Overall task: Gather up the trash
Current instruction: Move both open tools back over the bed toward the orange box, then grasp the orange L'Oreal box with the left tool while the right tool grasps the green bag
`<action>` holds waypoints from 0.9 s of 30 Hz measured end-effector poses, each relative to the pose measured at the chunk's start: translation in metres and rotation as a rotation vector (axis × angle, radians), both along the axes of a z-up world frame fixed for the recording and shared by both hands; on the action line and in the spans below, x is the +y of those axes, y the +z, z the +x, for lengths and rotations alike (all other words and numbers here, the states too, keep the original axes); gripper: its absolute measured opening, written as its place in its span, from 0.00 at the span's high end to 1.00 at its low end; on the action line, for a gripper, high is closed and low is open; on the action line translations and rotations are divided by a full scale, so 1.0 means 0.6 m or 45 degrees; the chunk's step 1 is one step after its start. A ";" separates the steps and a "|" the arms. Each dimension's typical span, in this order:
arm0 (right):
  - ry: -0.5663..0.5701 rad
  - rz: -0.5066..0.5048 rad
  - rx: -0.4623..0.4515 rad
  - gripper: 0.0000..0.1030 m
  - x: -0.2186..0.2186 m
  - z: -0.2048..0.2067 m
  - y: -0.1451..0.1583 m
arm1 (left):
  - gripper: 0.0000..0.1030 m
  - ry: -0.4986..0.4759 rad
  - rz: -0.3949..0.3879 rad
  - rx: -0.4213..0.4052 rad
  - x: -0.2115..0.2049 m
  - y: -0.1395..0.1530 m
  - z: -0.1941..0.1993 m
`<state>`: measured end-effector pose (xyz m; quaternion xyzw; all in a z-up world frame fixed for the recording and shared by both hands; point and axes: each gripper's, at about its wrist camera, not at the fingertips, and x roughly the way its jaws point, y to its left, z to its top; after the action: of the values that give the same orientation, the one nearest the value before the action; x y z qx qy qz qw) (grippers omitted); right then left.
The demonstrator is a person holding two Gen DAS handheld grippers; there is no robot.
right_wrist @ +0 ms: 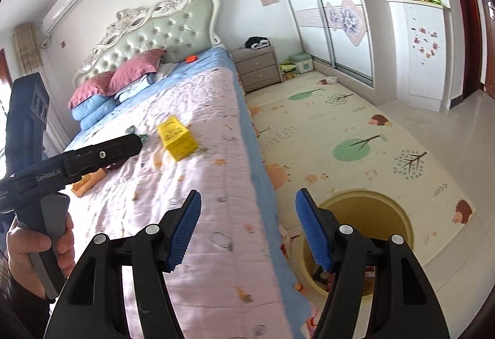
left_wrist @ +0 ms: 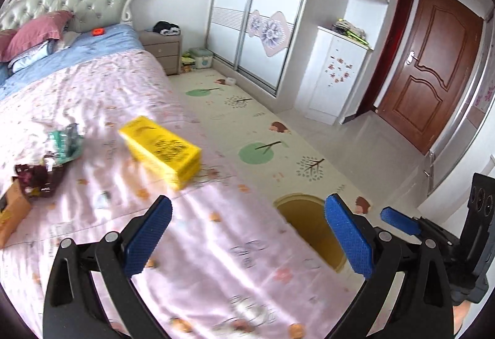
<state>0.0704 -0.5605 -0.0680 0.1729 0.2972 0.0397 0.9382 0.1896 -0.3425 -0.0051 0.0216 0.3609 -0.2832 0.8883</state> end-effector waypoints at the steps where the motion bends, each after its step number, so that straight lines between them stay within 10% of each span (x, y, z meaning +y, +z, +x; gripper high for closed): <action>1: 0.031 -0.005 -0.006 0.39 0.023 0.008 0.007 | 0.04 0.038 0.018 -0.013 0.032 0.004 0.003; 14: 0.360 -0.026 0.020 0.39 0.276 0.100 0.024 | 0.04 0.356 0.141 -0.006 0.359 -0.010 0.053; 27: 0.468 -0.083 0.076 0.39 0.401 0.195 0.022 | 0.04 0.348 0.233 0.102 0.464 -0.084 0.165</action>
<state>0.1873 -0.3201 -0.0547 0.0862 0.3526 0.1957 0.9110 0.2885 -0.0638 -0.0556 0.0418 0.4199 -0.1263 0.8978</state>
